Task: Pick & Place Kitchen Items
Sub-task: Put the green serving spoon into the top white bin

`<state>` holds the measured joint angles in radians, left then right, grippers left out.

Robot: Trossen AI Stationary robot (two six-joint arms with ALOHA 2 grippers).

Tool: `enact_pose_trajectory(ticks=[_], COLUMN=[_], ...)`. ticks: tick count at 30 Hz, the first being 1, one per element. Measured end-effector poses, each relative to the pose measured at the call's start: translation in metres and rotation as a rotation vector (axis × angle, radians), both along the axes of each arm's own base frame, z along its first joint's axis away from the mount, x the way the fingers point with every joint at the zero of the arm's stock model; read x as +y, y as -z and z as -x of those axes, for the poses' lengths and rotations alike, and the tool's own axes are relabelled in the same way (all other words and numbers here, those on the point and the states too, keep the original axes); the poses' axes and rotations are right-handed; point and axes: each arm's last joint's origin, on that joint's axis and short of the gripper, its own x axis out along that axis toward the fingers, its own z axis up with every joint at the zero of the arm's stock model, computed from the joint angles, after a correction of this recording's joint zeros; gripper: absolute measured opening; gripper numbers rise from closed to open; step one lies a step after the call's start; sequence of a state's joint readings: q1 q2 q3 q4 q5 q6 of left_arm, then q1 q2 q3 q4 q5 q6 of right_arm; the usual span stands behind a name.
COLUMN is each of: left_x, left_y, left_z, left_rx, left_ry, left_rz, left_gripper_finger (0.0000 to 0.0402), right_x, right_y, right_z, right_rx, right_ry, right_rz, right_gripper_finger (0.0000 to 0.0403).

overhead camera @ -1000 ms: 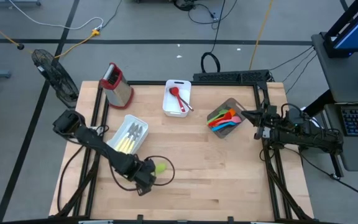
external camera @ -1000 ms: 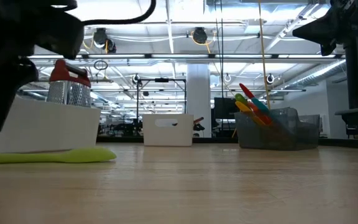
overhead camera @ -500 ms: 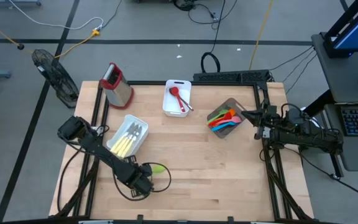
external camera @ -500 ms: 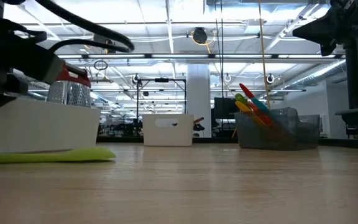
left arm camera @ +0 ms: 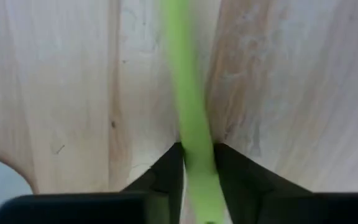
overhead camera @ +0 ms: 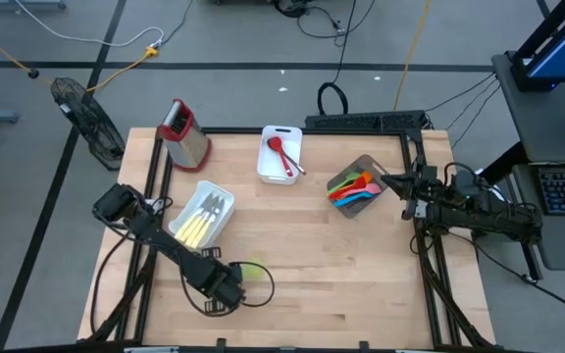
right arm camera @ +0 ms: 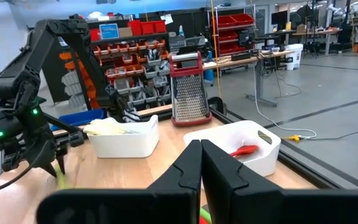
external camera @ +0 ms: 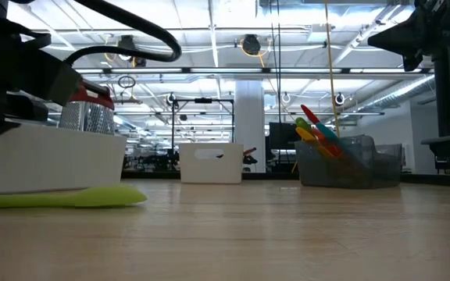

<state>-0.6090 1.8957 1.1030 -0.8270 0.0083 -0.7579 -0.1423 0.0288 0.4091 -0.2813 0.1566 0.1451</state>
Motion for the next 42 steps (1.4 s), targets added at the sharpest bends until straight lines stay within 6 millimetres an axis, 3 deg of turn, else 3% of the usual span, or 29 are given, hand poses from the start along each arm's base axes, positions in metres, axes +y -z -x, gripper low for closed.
enact_pose_trajectory(ticks=[5,19,31,42], left_x=[0.003,0.004,0.008,0.029], left_y=[0.0,-0.013,-0.025,-0.033], left_z=[-0.003,-0.023,-0.064,-0.09], left_rx=[0.003,-0.035,-0.305,-0.453], left_ry=[-0.037,-0.176,-0.218,-0.244], left_rz=[0.026,0.084,0.193,0.278], left_gripper_finger=[0.0038,0.0038,0.0038,0.0038], right_x=[0.0,0.0,0.0,0.0], right_y=[0.0,0.0,0.0,0.0], right_z=[0.0,0.0,0.0,0.0], right_rx=[0.0,0.001,0.0,0.001], right_ry=[0.0,0.0,0.0,0.0], right_rz=[0.0,0.0,0.0,0.0], right_gripper_finger=[0.0004,0.0004,0.0004,0.0004])
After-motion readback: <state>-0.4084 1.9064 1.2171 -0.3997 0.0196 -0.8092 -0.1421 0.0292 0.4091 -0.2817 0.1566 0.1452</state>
